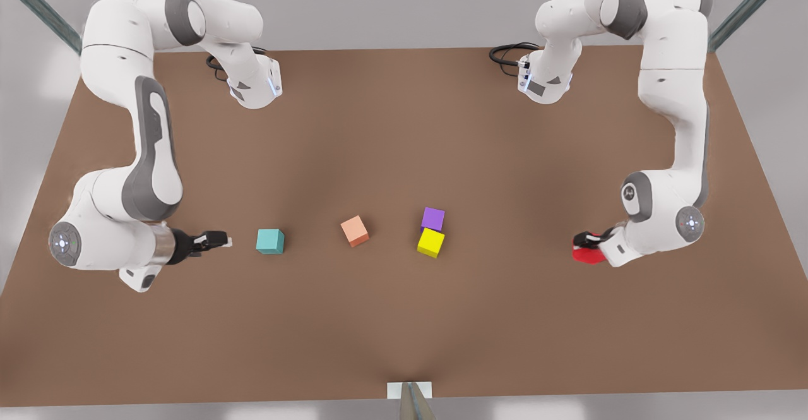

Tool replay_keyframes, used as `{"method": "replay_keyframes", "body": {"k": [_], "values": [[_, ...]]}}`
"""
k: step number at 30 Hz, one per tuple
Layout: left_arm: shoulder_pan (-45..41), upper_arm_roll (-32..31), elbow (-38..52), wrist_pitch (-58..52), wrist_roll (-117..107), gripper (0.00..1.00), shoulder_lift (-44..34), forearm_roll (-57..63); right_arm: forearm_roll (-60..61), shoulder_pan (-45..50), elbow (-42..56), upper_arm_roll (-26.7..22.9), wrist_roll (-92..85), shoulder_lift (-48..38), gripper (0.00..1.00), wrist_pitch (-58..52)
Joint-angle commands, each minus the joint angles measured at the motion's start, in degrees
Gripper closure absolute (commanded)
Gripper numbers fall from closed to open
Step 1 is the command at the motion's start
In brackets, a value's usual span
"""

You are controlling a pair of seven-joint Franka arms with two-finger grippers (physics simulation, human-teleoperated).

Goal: Pick up red wooden cube and pass to hand red wooden cube and place in blue wooden cube

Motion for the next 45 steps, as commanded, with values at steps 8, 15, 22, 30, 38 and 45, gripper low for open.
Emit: {"method": "replay_keyframes", "body": {"k": [8,15,22,30,38,45], "values": [[-5.96,-30.91,24.79,3.26,-37.92,0.45,25.14,-23.55,31.02,-0.08,4.1,3.85,-57.95,16.48,0.0,-0.18],[-6.31,-31.27,24.62,5.46,-19.8,0.45,29.89,-37.89,38.22,0.18,4.1,12.37,-80.4,20.96,0.0,-0.19],[-7.45,-31.36,23.65,8.19,-9.78,0.48,29.89,-37.62,42.79,6.6,7.18,17.91,-80.57,24.83,0.0,12.65],[-7.45,-31.36,23.65,8.19,-9.52,0.48,29.98,-37.71,44.02,6.77,6.47,17.82,-85.41,24.83,0.0,15.37],[-7.45,-31.36,23.65,8.19,-9.61,0.48,29.98,-37.71,48.33,7.04,5.33,18.7,-96.3,24.92,0.0,13.35],[-7.54,-31.36,23.65,8.36,-9.52,0.48,30.33,-37.71,50.09,7.65,4.19,19.14,-96.3,25.54,0.0,13.35]]}}
